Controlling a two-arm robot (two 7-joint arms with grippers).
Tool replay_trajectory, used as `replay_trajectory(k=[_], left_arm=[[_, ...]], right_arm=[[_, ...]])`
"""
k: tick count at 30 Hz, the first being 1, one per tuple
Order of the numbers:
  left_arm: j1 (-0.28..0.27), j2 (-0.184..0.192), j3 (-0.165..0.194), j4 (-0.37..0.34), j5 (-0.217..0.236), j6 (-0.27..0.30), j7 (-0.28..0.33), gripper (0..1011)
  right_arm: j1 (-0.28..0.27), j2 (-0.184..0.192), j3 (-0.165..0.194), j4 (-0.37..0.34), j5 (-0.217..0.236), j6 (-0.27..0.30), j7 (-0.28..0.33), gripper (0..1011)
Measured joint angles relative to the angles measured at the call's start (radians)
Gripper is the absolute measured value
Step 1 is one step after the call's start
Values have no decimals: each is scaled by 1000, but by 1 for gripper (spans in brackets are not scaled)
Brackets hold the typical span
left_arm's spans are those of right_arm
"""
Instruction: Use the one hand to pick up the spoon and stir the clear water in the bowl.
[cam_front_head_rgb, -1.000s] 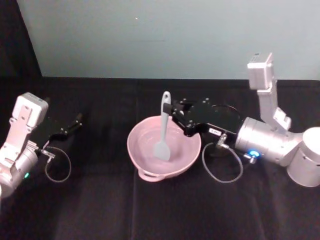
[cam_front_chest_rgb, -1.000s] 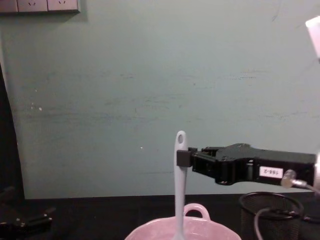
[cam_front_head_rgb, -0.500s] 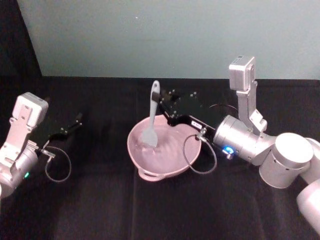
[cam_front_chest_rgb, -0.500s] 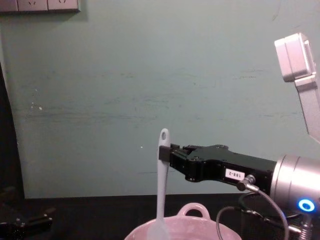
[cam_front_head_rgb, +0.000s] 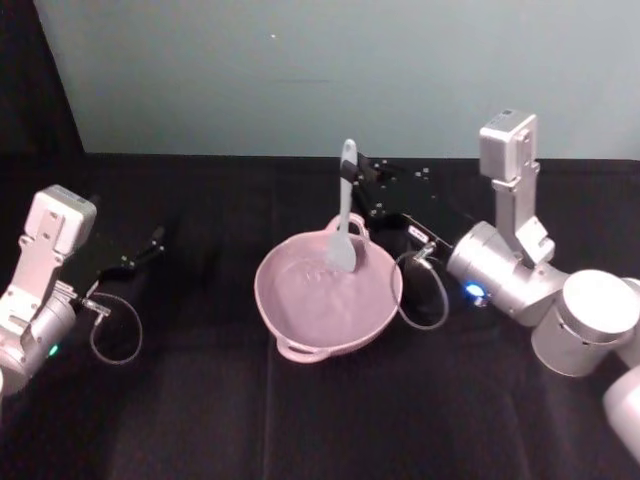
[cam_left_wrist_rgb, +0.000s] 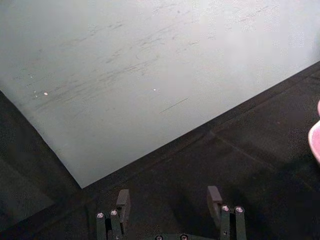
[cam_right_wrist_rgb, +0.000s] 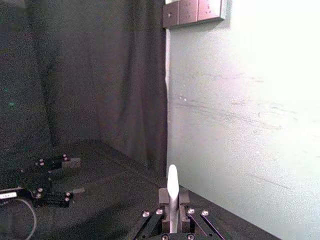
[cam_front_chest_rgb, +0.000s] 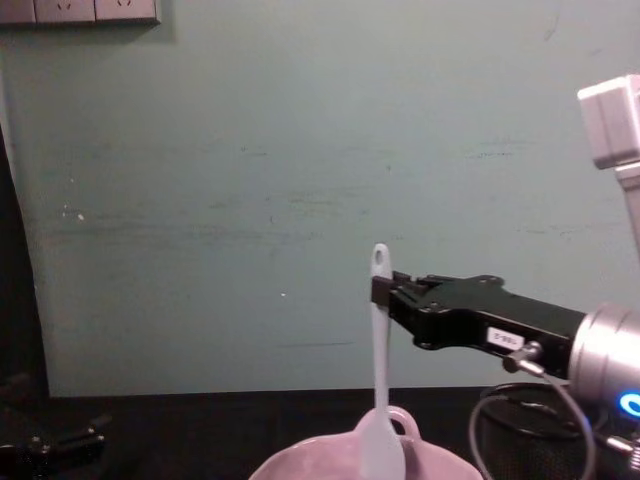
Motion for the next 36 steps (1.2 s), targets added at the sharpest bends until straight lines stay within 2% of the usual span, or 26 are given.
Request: replay_trajectory(k=[6, 12, 18, 27, 34, 36], left_arm=[[0, 0, 0, 0, 0, 0, 0, 1011], [0, 0, 0, 0, 0, 0, 0, 1011], [0, 0, 0, 0, 0, 0, 0, 1011], [0, 0, 0, 0, 0, 0, 0, 1011], [0, 0, 0, 0, 0, 0, 0, 1011], [0, 0, 0, 0, 0, 0, 0, 1011]], right_arm=[[-34, 43, 31, -57, 12, 42, 24, 112], [-95, 86, 68, -157, 67, 95, 78, 112], [-130, 94, 74, -201, 98, 125, 110, 112], [-127, 45, 37, -170, 111, 134, 124, 112], [-97, -21, 17, -93, 71, 72, 102, 112], [-87, -44, 18, -61, 45, 40, 83, 112]])
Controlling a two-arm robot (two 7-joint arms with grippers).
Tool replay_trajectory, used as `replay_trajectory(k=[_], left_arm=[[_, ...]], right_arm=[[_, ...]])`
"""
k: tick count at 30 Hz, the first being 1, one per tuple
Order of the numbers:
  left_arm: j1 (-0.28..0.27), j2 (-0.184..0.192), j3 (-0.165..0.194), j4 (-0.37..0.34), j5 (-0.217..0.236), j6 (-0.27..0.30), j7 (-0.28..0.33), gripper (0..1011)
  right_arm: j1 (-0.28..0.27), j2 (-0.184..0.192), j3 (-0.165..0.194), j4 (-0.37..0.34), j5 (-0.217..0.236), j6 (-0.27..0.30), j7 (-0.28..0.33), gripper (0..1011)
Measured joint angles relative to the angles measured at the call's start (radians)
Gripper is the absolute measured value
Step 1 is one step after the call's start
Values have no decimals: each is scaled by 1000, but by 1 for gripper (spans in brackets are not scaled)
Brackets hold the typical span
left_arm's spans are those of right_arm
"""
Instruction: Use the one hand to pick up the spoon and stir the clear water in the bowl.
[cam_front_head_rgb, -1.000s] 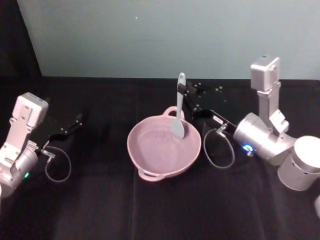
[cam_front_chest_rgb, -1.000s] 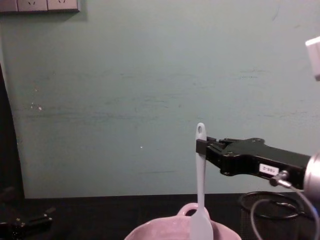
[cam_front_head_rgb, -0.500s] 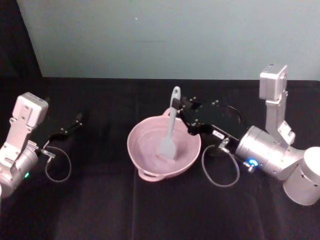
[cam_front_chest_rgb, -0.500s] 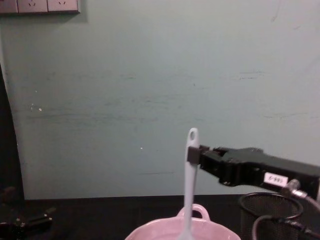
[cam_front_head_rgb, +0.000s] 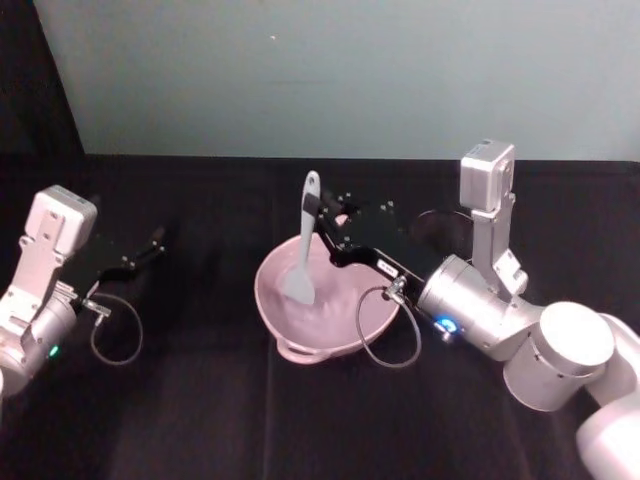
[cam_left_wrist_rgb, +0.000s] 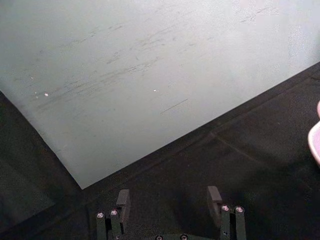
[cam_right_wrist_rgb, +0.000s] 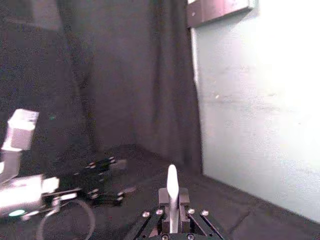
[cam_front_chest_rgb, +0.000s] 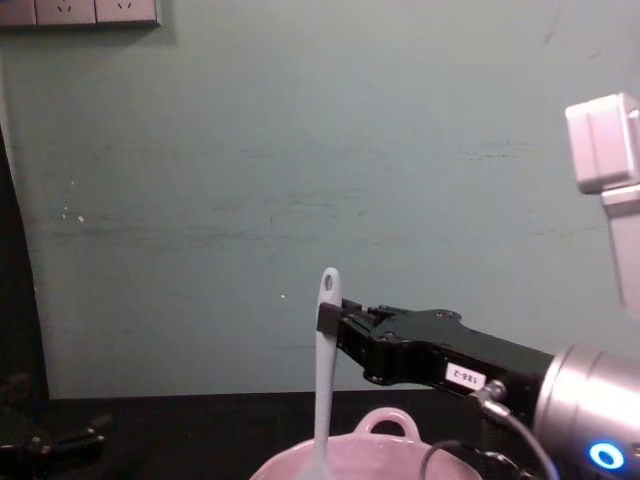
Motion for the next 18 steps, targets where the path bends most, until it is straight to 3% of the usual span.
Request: replay_trajectory(k=[5, 9, 14, 18], left_arm=[[0, 0, 0, 0, 0, 0, 0, 1011], [0, 0, 0, 0, 0, 0, 0, 1011], [0, 0, 0, 0, 0, 0, 0, 1011], [0, 0, 0, 0, 0, 0, 0, 1011]], right_arm=[[12, -44, 18, 54, -60, -74, -62, 112], [14, -53, 33, 68, -96, -103, -98, 112], [8, -44, 55, 67, -135, -115, -123, 112], [-11, -24, 76, 39, -140, -101, -125, 112]])
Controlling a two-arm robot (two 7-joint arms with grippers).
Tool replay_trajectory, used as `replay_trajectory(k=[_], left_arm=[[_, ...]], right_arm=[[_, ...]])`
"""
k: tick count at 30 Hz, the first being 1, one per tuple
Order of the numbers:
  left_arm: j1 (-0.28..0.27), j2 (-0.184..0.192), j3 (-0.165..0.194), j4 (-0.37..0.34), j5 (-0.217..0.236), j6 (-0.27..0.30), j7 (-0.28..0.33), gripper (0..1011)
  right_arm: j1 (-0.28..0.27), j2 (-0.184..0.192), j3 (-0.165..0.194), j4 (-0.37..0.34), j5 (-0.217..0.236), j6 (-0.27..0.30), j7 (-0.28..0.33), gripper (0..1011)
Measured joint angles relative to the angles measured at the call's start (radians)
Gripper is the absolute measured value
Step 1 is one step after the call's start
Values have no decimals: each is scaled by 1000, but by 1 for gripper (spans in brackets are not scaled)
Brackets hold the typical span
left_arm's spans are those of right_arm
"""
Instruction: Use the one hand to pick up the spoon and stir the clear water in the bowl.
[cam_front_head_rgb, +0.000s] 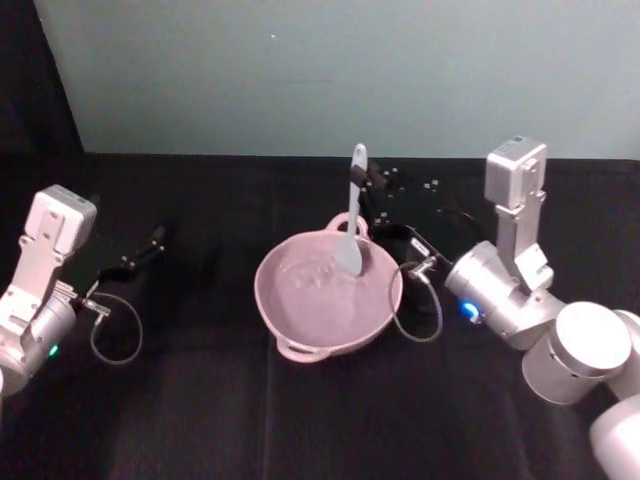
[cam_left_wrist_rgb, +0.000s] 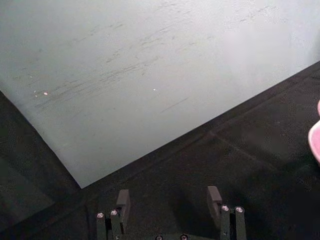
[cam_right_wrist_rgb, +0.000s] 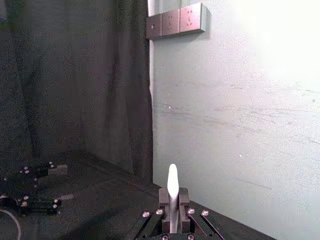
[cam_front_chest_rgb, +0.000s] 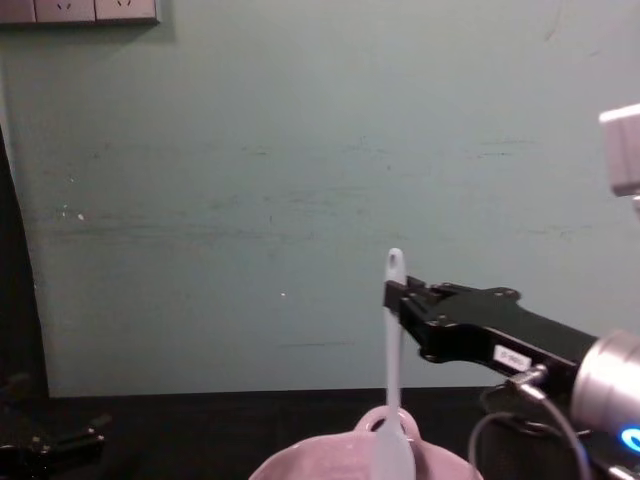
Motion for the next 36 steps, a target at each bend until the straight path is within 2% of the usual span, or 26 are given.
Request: replay_trajectory(k=[7, 10, 13, 17, 22, 28, 36], left_arm=[[0, 0, 0, 0, 0, 0, 0, 1011], [0, 0, 0, 0, 0, 0, 0, 1011], [0, 0, 0, 0, 0, 0, 0, 1011], [0, 0, 0, 0, 0, 0, 0, 1011], [0, 0, 0, 0, 0, 0, 0, 1011], [0, 0, 0, 0, 0, 0, 0, 1011], [0, 0, 0, 0, 0, 0, 0, 1011]], right_arm=[[-53, 45, 31, -93, 23, 63, 29, 112], [-95, 67, 40, -158, 46, 94, 61, 112], [-125, 77, 38, -202, 63, 111, 83, 112], [-143, 76, 23, -222, 76, 120, 100, 112], [-136, 51, -4, -201, 80, 117, 112, 112], [-95, 4, -25, -132, 76, 85, 112, 112], [-35, -51, -21, -25, 18, 21, 69, 112]])
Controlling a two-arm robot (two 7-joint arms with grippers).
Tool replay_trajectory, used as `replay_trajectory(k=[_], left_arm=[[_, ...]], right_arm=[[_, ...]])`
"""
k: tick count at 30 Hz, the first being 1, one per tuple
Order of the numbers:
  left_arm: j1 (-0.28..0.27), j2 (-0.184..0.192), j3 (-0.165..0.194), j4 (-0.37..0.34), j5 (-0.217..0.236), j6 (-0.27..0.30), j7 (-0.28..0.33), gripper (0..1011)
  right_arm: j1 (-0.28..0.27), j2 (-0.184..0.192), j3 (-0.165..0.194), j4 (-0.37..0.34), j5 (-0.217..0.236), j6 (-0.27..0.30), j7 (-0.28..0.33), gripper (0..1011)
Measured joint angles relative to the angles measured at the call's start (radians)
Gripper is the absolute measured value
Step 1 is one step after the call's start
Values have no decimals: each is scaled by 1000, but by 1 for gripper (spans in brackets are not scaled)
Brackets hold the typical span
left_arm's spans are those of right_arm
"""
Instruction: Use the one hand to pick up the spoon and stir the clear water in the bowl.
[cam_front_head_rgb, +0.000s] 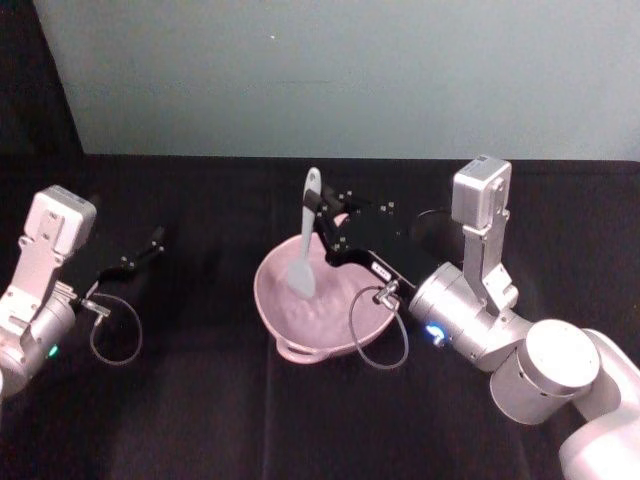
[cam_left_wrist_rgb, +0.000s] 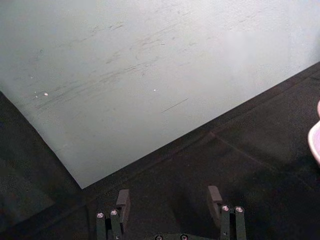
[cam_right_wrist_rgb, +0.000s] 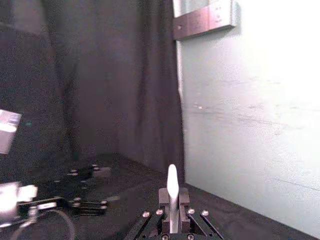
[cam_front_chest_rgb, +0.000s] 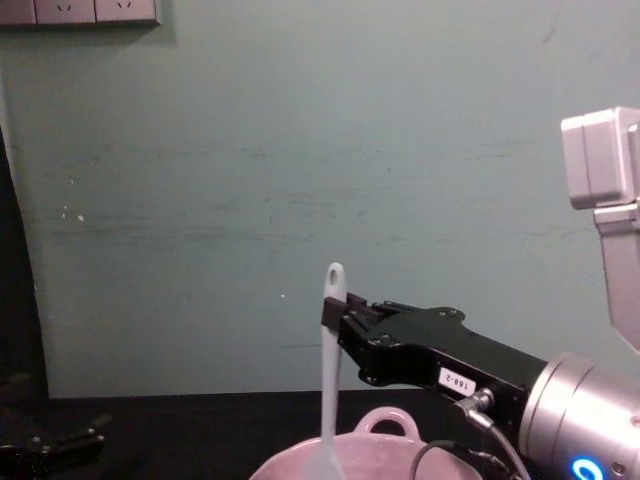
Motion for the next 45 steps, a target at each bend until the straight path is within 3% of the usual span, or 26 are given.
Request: replay_trajectory(k=[7, 15, 20, 25, 32, 45], left_arm=[[0, 0, 0, 0, 0, 0, 0, 1011], [0, 0, 0, 0, 0, 0, 0, 1011], [0, 0, 0, 0, 0, 0, 0, 1010], [0, 0, 0, 0, 0, 0, 0, 1011], [0, 0, 0, 0, 0, 0, 0, 1011], [0, 0, 0, 0, 0, 0, 0, 1011]], right_arm=[[25, -16, 28, 45, -32, -23, -28, 112], [11, 12, 67, 16, -46, 2, -35, 112], [-22, 55, 83, -52, -26, 53, -6, 112], [-67, 91, 94, -125, 31, 94, 34, 112], [-86, 100, 73, -152, 69, 109, 57, 112], [-20, 49, 15, -58, 75, 92, 51, 112]])
